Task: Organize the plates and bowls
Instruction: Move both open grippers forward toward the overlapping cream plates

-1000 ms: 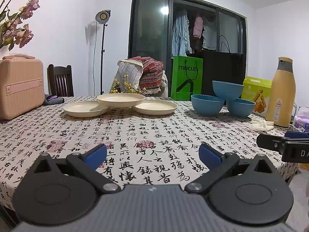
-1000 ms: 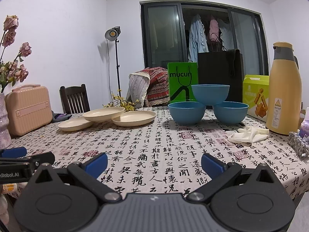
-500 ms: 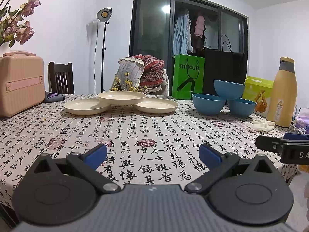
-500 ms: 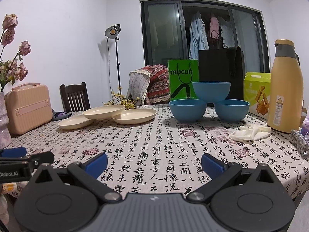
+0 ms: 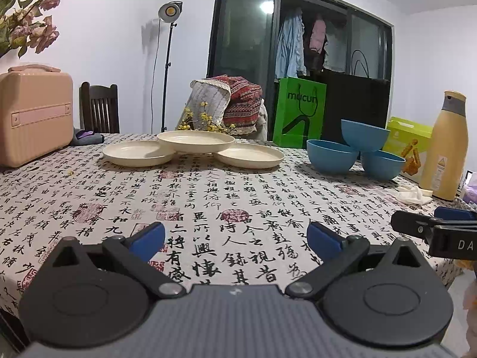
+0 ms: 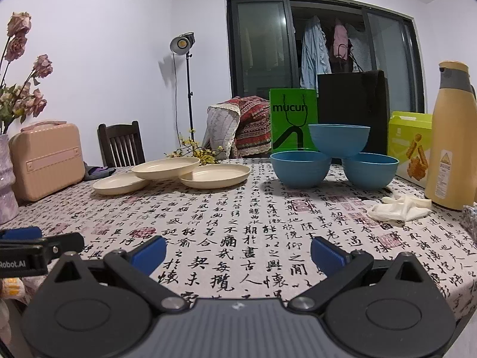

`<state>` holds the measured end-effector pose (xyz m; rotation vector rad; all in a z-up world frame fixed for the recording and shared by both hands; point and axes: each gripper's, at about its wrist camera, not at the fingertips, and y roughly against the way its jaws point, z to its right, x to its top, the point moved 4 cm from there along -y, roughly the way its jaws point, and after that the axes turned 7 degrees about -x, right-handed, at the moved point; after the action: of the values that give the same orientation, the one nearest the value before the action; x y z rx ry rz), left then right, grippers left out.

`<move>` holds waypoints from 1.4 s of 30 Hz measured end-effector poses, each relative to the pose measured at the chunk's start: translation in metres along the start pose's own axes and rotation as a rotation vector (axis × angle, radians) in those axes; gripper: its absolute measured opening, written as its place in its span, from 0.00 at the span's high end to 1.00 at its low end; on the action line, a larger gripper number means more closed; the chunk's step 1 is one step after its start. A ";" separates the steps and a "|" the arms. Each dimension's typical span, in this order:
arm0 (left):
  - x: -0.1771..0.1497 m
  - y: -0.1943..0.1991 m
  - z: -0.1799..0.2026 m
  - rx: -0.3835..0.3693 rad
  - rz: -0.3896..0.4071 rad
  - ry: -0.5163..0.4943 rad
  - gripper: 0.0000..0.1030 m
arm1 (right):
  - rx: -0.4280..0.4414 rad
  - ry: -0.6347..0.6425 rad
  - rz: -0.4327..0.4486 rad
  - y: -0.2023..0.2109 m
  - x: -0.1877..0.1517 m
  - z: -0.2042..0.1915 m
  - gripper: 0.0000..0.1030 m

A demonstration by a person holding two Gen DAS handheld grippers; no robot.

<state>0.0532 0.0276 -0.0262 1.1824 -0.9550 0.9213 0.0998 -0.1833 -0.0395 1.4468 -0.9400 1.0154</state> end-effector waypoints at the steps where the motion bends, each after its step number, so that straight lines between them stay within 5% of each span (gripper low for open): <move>1: 0.001 -0.001 -0.002 0.001 0.000 0.001 0.00 | 0.005 -0.002 -0.001 -0.002 0.001 -0.001 0.00; 42: 0.067 -0.039 -0.095 0.192 0.117 0.121 0.00 | 0.136 0.017 0.016 -0.114 0.077 -0.075 0.00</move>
<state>0.1221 0.1214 0.0139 1.2261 -0.8587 1.1865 0.2247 -0.0987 0.0010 1.5428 -0.8854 1.1194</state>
